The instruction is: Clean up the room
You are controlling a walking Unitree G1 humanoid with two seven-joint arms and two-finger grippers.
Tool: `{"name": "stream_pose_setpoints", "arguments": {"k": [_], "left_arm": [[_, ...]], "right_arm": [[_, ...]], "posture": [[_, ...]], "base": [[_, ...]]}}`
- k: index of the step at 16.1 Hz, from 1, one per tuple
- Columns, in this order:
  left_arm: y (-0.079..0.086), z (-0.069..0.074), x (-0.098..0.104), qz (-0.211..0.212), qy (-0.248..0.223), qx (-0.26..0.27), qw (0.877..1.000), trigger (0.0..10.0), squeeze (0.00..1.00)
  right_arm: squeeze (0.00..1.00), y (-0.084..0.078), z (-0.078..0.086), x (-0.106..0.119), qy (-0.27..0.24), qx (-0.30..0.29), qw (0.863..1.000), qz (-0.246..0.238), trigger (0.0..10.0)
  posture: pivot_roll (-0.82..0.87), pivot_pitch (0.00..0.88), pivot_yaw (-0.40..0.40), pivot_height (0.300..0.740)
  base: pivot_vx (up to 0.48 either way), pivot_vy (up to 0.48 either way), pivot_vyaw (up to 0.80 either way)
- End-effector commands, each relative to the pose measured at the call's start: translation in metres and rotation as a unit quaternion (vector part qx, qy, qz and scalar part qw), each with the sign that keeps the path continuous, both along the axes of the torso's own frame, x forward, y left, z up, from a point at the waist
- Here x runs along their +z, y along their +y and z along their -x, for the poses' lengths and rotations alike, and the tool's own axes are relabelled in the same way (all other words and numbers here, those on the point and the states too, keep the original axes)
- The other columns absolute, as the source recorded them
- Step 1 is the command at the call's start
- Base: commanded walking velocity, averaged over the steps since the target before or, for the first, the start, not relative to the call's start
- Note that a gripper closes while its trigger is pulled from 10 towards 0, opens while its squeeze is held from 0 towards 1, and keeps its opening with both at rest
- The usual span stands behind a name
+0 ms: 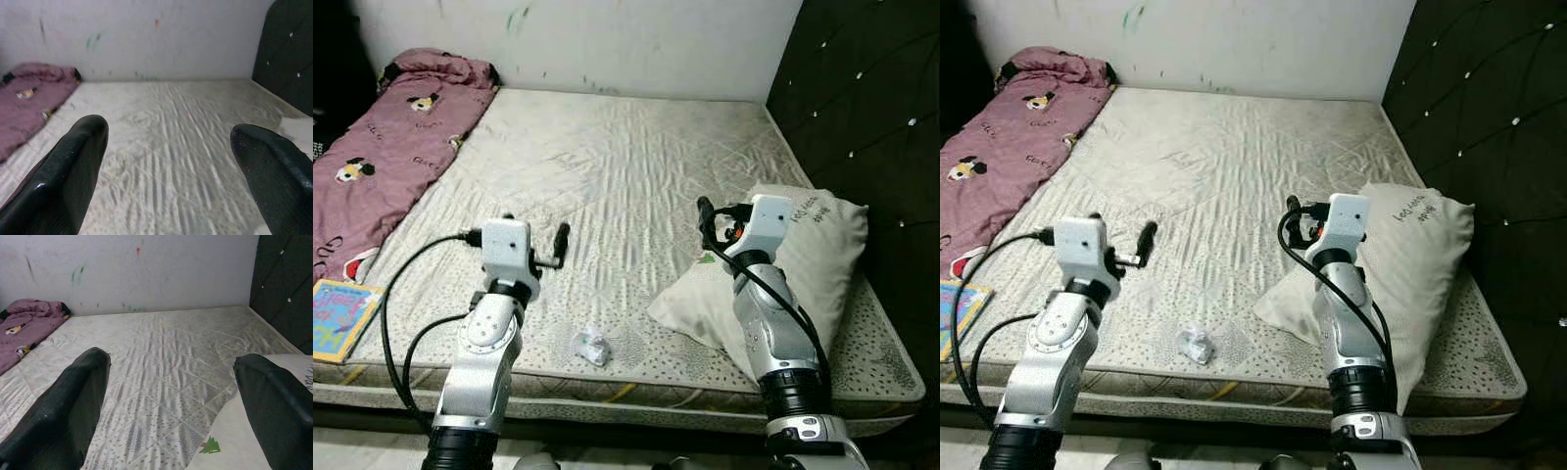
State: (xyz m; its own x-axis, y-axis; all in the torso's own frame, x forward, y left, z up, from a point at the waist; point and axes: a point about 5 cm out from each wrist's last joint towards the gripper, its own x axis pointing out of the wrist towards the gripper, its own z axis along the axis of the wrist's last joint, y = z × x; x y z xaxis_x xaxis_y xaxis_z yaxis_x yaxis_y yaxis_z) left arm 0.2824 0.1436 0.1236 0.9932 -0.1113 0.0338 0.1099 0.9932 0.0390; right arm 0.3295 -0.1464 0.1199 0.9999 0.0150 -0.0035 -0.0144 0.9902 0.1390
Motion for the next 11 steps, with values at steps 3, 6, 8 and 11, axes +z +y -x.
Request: {"name": "stream_pose_setpoints", "arguments": {"k": [3,6,8,11], "left_arm": [[0.011,0.011,0.007,-0.002,-0.036,0.069,0.997,10.0,0.0],[0.022,0.024,0.003,-0.001,-0.026,0.103,0.994,10.0,0.0],[0.021,0.028,-0.003,0.0,-0.017,0.096,0.995,10.0,0.0],[0.014,0.02,-0.001,0.034,-0.011,0.082,0.996,10.0,0.0]], "right_arm": [[0.0,-0.004,0.001,0.007,-0.011,-0.005,1.0,-0.001,10.0],[0.0,-0.012,0.016,-0.001,-0.002,-0.003,0.999,0.035,10.0],[0.0,-0.014,0.019,-0.005,0.006,-0.006,0.999,0.034,10.0],[0.0,-0.009,0.014,0.002,0.002,-0.005,1.0,0.024,10.0]], "posture": [[0.13,0.0,-0.042,0.74],[0.13,0.0,-0.046,0.74],[0.12,0.0,-0.038,0.74],[0.11,0.0,-0.038,0.74]], "base": [[0.0,0.0,0.0],[0.0,0.0,0.0],[0.0,0.0,0.0],[0.0,0.0,-0.22]]}}
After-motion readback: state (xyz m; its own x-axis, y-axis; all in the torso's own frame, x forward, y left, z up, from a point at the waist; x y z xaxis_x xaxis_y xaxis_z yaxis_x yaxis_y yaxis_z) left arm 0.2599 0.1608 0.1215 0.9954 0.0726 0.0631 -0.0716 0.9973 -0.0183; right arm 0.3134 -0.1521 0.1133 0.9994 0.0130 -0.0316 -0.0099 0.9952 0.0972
